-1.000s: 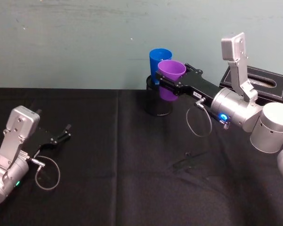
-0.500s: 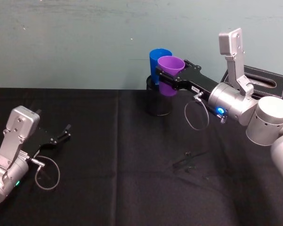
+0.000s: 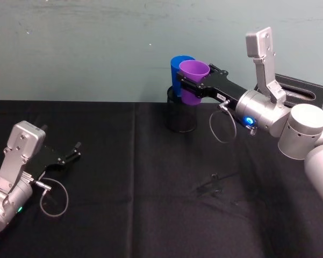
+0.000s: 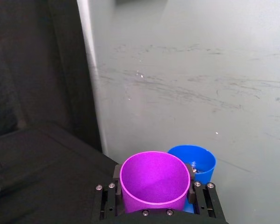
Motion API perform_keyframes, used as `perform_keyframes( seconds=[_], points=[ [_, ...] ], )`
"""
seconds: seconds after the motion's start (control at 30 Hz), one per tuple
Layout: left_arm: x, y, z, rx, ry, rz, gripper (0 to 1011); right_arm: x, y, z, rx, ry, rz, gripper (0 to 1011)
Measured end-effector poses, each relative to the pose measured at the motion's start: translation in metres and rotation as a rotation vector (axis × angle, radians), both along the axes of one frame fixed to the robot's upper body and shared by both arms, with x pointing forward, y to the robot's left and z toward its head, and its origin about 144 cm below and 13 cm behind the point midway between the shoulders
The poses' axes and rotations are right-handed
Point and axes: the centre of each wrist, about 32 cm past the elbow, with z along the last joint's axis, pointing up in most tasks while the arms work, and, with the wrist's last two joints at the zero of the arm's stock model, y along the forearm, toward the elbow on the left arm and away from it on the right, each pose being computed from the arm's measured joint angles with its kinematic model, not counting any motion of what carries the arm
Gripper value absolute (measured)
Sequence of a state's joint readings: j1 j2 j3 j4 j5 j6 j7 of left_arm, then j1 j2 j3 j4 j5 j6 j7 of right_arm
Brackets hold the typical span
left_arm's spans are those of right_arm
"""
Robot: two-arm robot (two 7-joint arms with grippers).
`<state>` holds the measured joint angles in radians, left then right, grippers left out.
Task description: Pick up one cup with a gripper and tap it against the other cup.
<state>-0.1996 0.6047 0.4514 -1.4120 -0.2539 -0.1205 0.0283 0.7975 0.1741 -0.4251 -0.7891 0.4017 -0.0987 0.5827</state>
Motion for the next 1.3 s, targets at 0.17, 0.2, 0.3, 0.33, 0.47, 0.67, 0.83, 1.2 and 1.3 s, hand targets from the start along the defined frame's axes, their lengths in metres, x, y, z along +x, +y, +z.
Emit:
perform_keyframes(
  seconds=[0.17,0.2,0.3,0.33,0.47,0.67,0.83,1.2,1.3],
  points=[
    [0.000,0.000,0.000,0.000,0.000,0.000,1011,0.005,0.001,0.003,-0.011,-0.009,0.004,754],
    [0.000,0.000,0.000,0.000,0.000,0.000,1011,0.006,0.001,0.003,-0.014,-0.011,0.005,754],
    [0.000,0.000,0.000,0.000,0.000,0.000,1011,0.009,0.002,0.004,-0.025,-0.019,0.011,754],
    [0.000,0.000,0.000,0.000,0.000,0.000,1011,0.010,0.002,0.004,-0.026,-0.018,0.012,754],
    [0.000,0.000,0.000,0.000,0.000,0.000,1011,0.013,0.002,0.004,-0.024,-0.017,0.013,754],
    [0.000,0.000,0.000,0.000,0.000,0.000,1011,0.016,0.002,0.002,-0.008,-0.010,0.014,754],
    [0.000,0.000,0.000,0.000,0.000,0.000,1011,0.019,0.002,0.001,0.006,-0.007,0.017,754],
    [0.000,0.000,0.000,0.000,0.000,0.000,1011,0.024,0.006,0.003,0.015,-0.008,0.009,754],
    [0.000,0.000,0.000,0.000,0.000,0.000,1011,0.025,0.009,0.005,0.009,0.000,-0.005,754]
  ],
)
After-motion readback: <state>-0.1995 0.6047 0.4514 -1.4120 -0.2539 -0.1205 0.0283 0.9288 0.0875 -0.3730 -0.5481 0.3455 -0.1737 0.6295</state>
